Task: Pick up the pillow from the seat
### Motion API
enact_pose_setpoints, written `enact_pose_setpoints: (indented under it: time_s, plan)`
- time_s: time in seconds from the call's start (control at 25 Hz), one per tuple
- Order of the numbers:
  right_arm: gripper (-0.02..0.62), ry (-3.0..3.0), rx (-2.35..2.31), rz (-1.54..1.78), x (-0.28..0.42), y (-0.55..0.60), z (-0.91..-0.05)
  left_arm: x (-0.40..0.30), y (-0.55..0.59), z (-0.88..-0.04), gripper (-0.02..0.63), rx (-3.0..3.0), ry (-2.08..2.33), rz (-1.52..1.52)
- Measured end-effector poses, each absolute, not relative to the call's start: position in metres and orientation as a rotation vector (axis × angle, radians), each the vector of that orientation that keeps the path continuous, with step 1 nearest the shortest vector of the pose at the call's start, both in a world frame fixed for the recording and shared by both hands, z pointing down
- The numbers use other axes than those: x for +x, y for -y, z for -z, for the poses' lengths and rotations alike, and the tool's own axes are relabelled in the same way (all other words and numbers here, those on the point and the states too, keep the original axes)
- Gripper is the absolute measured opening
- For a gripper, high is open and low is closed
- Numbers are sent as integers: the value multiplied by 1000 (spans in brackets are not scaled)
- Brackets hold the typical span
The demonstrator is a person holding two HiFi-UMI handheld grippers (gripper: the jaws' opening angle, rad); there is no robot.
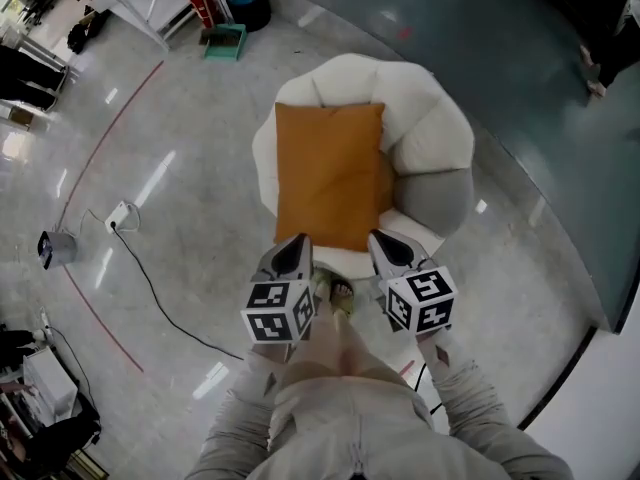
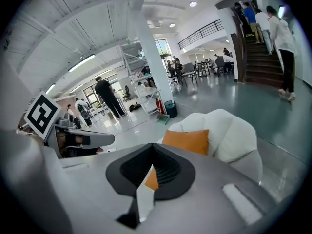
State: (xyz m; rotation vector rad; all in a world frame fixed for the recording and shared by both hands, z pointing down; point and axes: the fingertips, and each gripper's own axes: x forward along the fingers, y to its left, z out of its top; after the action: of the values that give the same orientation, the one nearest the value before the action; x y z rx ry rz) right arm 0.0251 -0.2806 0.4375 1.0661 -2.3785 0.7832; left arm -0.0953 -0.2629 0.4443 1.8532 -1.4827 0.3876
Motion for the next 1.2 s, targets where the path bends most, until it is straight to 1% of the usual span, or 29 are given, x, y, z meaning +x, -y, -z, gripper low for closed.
enact_pose_setpoints:
  time_s: [0.28, 0.52, 0.64, 0.76, 0.84, 0.88, 0.96, 1.0, 1.08, 1.2]
  plan:
    - [0, 2284, 1088, -884, 29, 307, -507, -118, 302, -507, 5, 1807, 1468, -395]
    - [4, 2266, 1092, -936, 22, 335, -568, -129, 332, -578, 5, 1772, 1448, -441]
    - [23, 2241, 1097, -951, 22, 355, -601, -135, 345, -619, 6, 1741, 1416, -451]
    - [81, 2206, 1084, -970, 26, 372, -637, -140, 357, -658, 6, 1716, 1377, -463]
    - [97, 2182, 1078, -992, 29, 380, -660, -147, 362, -680, 10, 1691, 1365, -465]
    - [105, 2173, 1073, -998, 31, 383, -671, -150, 364, -691, 30, 1683, 1355, -465]
    - [144, 2156, 1053, -1008, 33, 388, -696, -155, 368, -714, 139, 1679, 1328, -474]
    - [168, 2145, 1041, -1016, 34, 390, -708, -159, 370, -725, 167, 1680, 1319, -485]
    - [211, 2119, 1032, -1042, 37, 395, -732, -167, 375, -747, 209, 1682, 1313, -512]
    - [235, 2081, 1046, -1093, 41, 407, -763, -177, 382, -777, 238, 1680, 1297, -540]
